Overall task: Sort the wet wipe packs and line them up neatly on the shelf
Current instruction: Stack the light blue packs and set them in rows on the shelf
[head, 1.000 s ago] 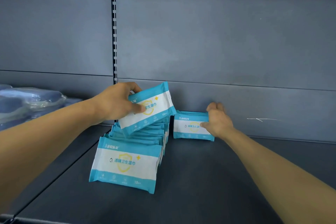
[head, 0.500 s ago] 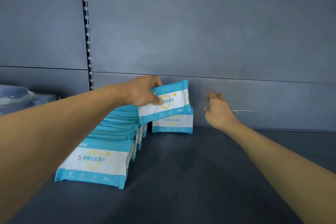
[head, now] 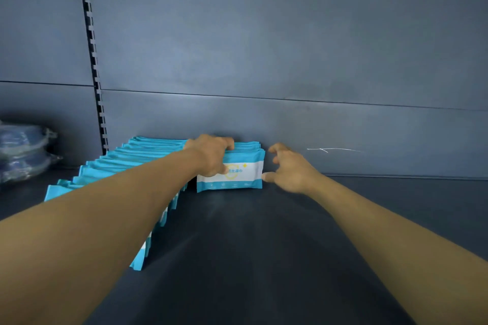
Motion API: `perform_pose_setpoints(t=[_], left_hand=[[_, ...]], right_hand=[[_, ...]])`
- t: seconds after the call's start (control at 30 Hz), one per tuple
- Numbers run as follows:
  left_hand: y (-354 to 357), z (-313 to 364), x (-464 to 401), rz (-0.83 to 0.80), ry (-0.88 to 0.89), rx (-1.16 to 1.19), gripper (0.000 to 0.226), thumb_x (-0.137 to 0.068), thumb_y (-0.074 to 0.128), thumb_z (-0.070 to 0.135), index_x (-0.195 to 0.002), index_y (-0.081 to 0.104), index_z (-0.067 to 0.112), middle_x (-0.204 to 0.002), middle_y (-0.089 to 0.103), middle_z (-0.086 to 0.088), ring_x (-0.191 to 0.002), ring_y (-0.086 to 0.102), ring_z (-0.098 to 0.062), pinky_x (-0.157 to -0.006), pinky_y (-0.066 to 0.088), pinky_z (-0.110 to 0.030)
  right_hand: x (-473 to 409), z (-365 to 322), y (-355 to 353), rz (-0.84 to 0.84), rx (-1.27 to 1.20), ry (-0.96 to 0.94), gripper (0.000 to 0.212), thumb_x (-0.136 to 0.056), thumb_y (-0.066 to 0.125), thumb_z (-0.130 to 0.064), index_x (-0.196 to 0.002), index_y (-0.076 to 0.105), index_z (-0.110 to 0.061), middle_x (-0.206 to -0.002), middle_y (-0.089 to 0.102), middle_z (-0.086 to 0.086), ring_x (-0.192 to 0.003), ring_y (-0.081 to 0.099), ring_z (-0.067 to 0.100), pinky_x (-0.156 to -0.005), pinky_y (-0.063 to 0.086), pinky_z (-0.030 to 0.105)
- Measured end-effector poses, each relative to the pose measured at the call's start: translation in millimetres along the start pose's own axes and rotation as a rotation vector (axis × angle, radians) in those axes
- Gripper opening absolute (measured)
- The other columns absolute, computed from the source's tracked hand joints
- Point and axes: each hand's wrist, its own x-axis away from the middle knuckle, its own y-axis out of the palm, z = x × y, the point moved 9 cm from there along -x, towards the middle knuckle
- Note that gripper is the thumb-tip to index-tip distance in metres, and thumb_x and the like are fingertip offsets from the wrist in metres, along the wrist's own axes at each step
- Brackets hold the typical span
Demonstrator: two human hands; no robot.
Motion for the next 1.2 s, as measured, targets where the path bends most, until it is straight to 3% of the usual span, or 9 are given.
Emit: perform_pose_setpoints(t=[0.13, 0.2, 0.3, 0.4, 0.6, 0.8, 0.9, 1.0, 1.2], left_hand=[[-16, -14, 6, 0.141, -0.123, -0.264, 0.064, -0.08, 0.07, 0.044, -0.131, 0.038, 0.022, -0.127, 0.047, -0.007, -0.12, 0.045, -0.026, -0.086, 0.041, -0.036], [-19, -23, 7, 0.162, -0.188, -0.317, 0.059, -0.081, 0.07, 0.034, -0.129, 0.04, 0.016, -0.124, 0.051, -0.008, -0.114, 0.051, -0.027, -0.076, 0.039, -0.033], [-17, -23, 4, 0.183, -0.186, -0.347, 0.046, -0.086, 0.064, 0.018, -0.126, 0.042, 0.013, -0.118, 0.058, -0.007, -0.108, 0.057, -0.027, -0.072, 0.035, -0.031], [-9, -11, 1, 0.156, -0.129, -0.356, 0.044, -0.087, 0.061, 0.016, -0.127, 0.041, 0.012, -0.116, 0.06, -0.005, -0.108, 0.058, -0.026, -0.076, 0.031, -0.03], [-11, -11, -3, 0.184, -0.128, -0.274, 0.048, -0.087, 0.066, 0.015, -0.127, 0.039, 0.01, -0.119, 0.056, -0.01, -0.107, 0.058, -0.028, -0.071, 0.037, -0.031], [-7, -12, -5, 0.184, -0.135, -0.311, 0.048, -0.089, 0.064, 0.018, -0.128, 0.038, 0.011, -0.118, 0.057, -0.008, -0.106, 0.059, -0.027, -0.072, 0.035, -0.031], [-11, -13, -2, 0.174, -0.141, -0.33, 0.05, -0.088, 0.064, 0.022, -0.129, 0.038, 0.011, -0.123, 0.055, -0.009, -0.114, 0.053, -0.027, -0.082, 0.037, -0.032], [-19, -12, 5, 0.186, -0.14, -0.347, 0.05, -0.088, 0.063, 0.023, -0.131, 0.038, 0.012, -0.127, 0.051, -0.01, -0.119, 0.049, -0.028, -0.092, 0.038, -0.036], [-52, -2, 43, 0.262, -0.103, -0.194, 0.033, -0.09, 0.052, 0.015, -0.122, 0.046, 0.014, -0.119, 0.055, -0.007, -0.111, 0.053, -0.029, -0.078, 0.034, -0.034]], right_hand=[[-4, -12, 7, -0.002, -0.02, -0.017, 0.053, -0.085, 0.067, -0.02, -0.131, 0.041, -0.013, -0.124, 0.055, 0.004, -0.113, 0.052, 0.021, -0.079, 0.036, 0.021], [-6, -13, 11, -0.006, -0.035, 0.004, 0.048, -0.085, 0.067, -0.019, -0.126, 0.043, -0.012, -0.116, 0.058, 0.005, -0.107, 0.055, 0.021, -0.075, 0.038, 0.023], [-9, -14, 15, 0.037, -0.025, 0.05, 0.053, -0.08, 0.071, -0.016, -0.124, 0.042, -0.01, -0.116, 0.058, 0.009, -0.102, 0.058, 0.025, -0.078, 0.047, 0.031], [-12, -16, 18, 0.078, 0.002, 0.085, 0.06, -0.078, 0.072, -0.011, -0.125, 0.035, -0.009, -0.115, 0.055, 0.013, -0.102, 0.058, 0.031, -0.084, 0.052, 0.041], [-17, -17, 11, 0.195, 0.079, 0.056, 0.042, -0.085, 0.061, -0.004, -0.116, 0.034, -0.01, -0.109, 0.057, 0.016, -0.095, 0.059, 0.036, -0.078, 0.053, 0.05], [-15, -18, 11, 0.217, 0.141, 0.029, 0.037, -0.087, 0.058, -0.006, -0.114, 0.033, -0.009, -0.113, 0.059, 0.017, -0.096, 0.059, 0.038, -0.078, 0.052, 0.047], [-9, -16, 9, 0.183, 0.189, 0.056, 0.038, -0.089, 0.059, -0.014, -0.117, 0.034, -0.009, -0.115, 0.056, 0.015, -0.099, 0.057, 0.037, -0.071, 0.044, 0.038], [3, -19, 7, 0.138, 0.223, 0.029, 0.042, -0.089, 0.06, -0.02, -0.122, 0.037, -0.01, -0.125, 0.049, 0.012, -0.109, 0.054, 0.034, -0.077, 0.043, 0.039], [38, -50, -19, 0.158, 0.278, -0.102, 0.047, -0.091, 0.057, -0.027, -0.132, 0.038, -0.013, -0.133, 0.038, 0.008, -0.124, 0.039, 0.027, -0.091, 0.043, 0.04]])
